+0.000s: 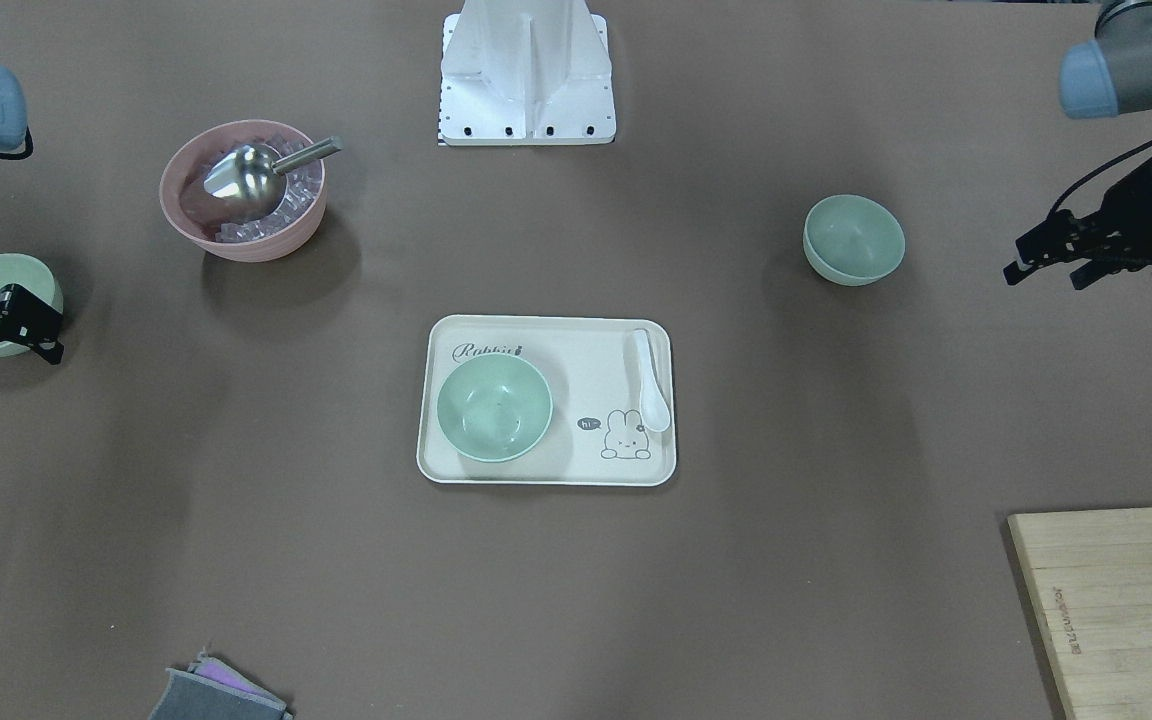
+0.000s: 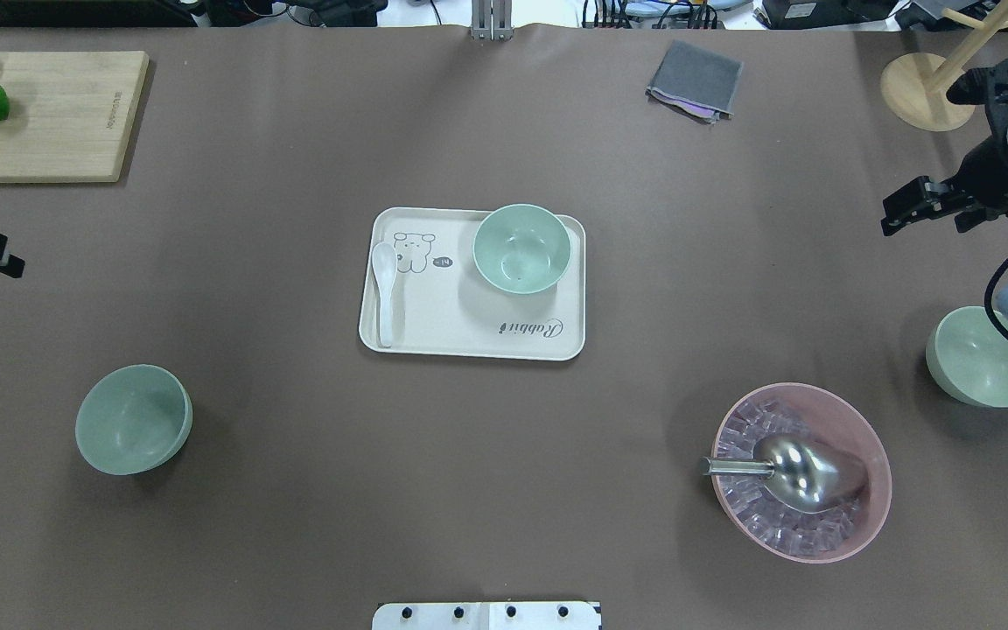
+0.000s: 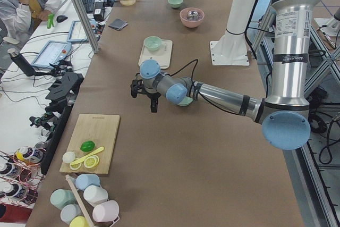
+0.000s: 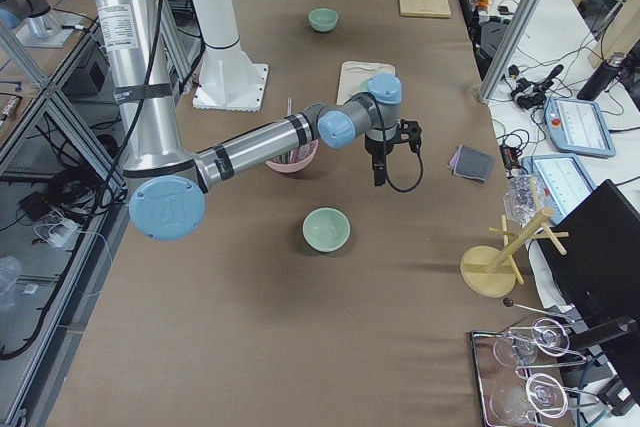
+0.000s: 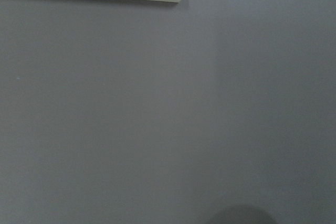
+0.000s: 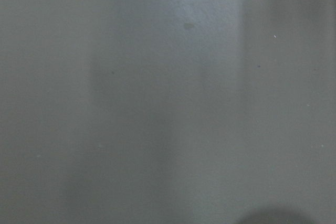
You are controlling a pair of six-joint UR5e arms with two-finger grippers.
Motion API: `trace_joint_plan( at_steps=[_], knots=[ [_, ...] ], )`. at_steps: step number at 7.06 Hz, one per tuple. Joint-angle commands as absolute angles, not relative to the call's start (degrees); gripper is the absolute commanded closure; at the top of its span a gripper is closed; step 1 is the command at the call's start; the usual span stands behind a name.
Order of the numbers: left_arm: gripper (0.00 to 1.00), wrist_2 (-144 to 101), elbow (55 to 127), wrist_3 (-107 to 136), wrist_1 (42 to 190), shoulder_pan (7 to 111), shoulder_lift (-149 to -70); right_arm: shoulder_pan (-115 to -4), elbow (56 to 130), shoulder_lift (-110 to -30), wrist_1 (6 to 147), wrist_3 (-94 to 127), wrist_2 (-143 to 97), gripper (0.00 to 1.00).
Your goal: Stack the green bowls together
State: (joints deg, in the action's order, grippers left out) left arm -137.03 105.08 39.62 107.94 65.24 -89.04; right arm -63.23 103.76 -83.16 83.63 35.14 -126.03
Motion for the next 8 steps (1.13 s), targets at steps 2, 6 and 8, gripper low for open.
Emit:
trace_joint_plan(
  at_steps=[2,6,8],
  knots=[
    [0.03,-129.65,106.26,47.26,112.92,55.39,-88.59,-63.28,104.06,-90.95,81.57,29.11,-126.03,0.0],
    [0.25,-126.57,105.82,47.28,113.99,45.98,-86.58,-65.12,104.15,-92.64,80.86,28.39,-125.68,0.0],
    [0.95,-127.79,106.0,47.37,113.99,45.79,-86.57,-65.3,104.15,-92.81,80.86,28.39,-125.6,0.0]
  ],
)
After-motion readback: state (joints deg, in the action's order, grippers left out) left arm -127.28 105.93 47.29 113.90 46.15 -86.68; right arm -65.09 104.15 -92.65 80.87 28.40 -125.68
